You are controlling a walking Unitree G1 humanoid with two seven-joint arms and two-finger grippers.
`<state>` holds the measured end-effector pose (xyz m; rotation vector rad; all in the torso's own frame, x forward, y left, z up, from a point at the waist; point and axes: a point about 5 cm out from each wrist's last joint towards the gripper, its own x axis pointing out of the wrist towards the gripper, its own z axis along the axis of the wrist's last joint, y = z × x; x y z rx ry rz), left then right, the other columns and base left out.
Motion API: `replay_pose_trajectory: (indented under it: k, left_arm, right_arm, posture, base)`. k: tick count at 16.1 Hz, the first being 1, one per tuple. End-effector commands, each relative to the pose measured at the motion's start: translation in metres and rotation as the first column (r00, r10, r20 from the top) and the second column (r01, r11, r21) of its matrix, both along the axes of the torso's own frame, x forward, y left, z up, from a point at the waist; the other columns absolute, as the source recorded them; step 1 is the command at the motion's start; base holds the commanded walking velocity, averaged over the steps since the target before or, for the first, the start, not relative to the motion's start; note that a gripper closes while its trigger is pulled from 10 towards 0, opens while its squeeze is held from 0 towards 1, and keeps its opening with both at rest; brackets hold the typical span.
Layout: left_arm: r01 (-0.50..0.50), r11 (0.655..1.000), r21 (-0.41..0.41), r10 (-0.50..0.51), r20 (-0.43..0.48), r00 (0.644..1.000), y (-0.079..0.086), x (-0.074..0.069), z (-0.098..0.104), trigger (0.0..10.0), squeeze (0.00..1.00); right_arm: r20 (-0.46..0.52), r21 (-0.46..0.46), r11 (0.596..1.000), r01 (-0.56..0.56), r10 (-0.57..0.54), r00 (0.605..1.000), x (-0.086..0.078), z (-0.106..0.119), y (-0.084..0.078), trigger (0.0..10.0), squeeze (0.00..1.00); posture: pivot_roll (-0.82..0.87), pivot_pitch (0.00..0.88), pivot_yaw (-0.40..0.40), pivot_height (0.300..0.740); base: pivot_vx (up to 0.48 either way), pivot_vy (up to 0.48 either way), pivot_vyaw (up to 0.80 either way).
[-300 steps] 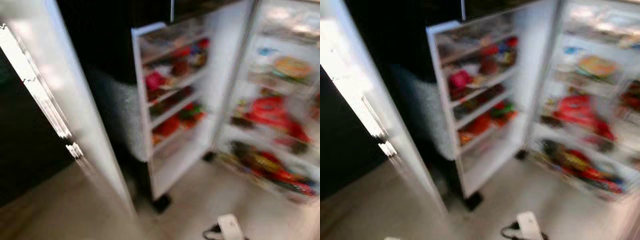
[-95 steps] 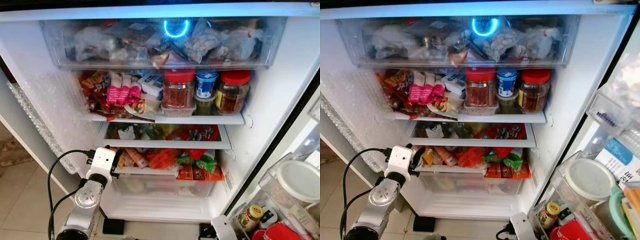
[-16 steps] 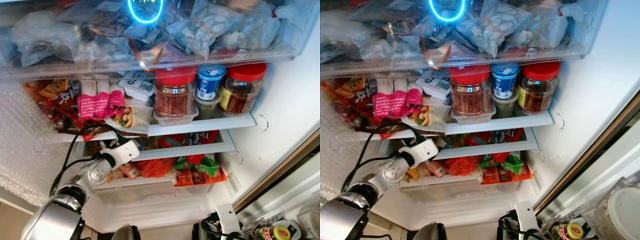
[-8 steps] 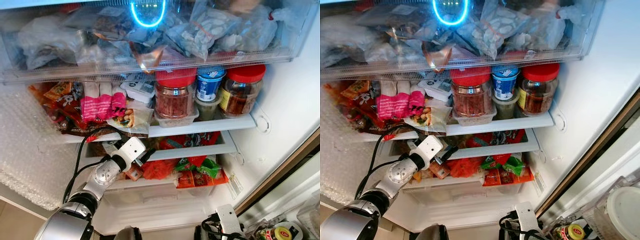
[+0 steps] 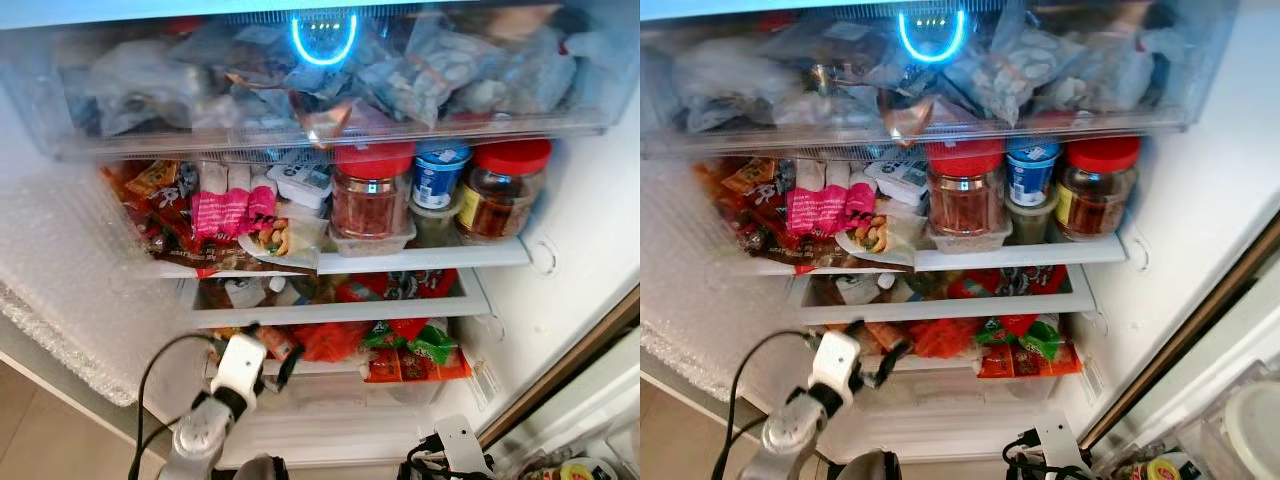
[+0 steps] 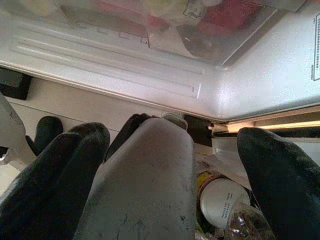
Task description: Restocking fridge
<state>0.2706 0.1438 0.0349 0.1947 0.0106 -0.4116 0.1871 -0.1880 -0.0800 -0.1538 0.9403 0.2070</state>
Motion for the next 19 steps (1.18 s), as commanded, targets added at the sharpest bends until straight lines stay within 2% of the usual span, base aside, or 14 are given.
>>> replay_pose_trajectory:
  k: [1, 2, 3, 5, 6, 10, 19]
  left_arm:
    - [-0.032, 0.999, -0.004, 0.032, 0.005, 0.999, 0.005, -0.003, 0.004, 10.0, 0.00]
    - [-0.141, 0.990, -0.018, 0.141, 0.000, 0.990, 0.014, -0.008, 0.002, 10.0, 0.00]
    - [-0.186, 0.982, -0.028, 0.186, -0.008, 0.983, 0.018, -0.010, 0.001, 10.0, 0.00]
    - [-0.405, 0.911, -0.081, 0.401, -0.057, 0.914, 0.042, -0.018, -0.006, 10.0, 0.00]
    - [-0.444, 0.893, -0.077, 0.438, -0.083, 0.895, 0.047, -0.021, -0.010, 10.0, 0.00]
    - [-0.466, 0.882, -0.065, 0.455, -0.138, 0.880, 0.052, -0.028, -0.019, 10.0, 0.00]
    - [-0.490, 0.870, -0.058, 0.477, -0.157, 0.865, 0.052, -0.031, -0.019, 10.0, 0.00]
  right_arm:
    - [-0.069, -0.004, 1.000, -0.003, 0.003, 0.998, -0.016, -0.008, 0.001, 10.0, 0.00]
    - [-0.067, -0.004, 1.000, 0.000, 0.000, 0.998, -0.015, -0.008, 0.001, 10.0, 0.00]
    - [-0.066, -0.003, 1.000, 0.002, -0.002, 0.998, -0.015, -0.008, 0.001, 10.0, 0.00]
    - [-0.067, -0.001, 1.000, 0.007, -0.007, 0.998, -0.014, -0.008, 0.002, 10.0, 0.00]
    - [-0.070, 0.000, 1.000, 0.004, -0.004, 0.998, -0.014, -0.008, 0.001, 10.0, 0.00]
    - [-0.063, 0.005, 1.000, -0.001, 0.001, 0.998, -0.012, -0.007, 0.002, 10.0, 0.00]
    - [-0.064, 0.006, 1.000, -0.001, 0.002, 0.998, -0.011, -0.006, 0.001, 10.0, 0.00]
  posture:
    - [-0.10, 0.000, 0.023, 0.642]
    - [-0.10, 0.000, 0.023, 0.642]
    - [-0.10, 0.000, 0.023, 0.642]
    - [-0.09, 0.000, 0.019, 0.642]
    - [-0.09, 0.000, 0.015, 0.642]
    - [-0.08, 0.000, 0.015, 0.642]
    - [-0.08, 0.000, 0.014, 0.642]
  base:
    - [0.000, 0.000, 0.00]
    - [0.000, 0.000, 0.00]
    - [0.000, 0.000, 0.00]
    - [0.000, 0.000, 0.00]
    - [0.000, 0.000, 0.00]
    - [-0.207, 0.000, 0.00]
    - [-0.282, 0.000, 0.00]
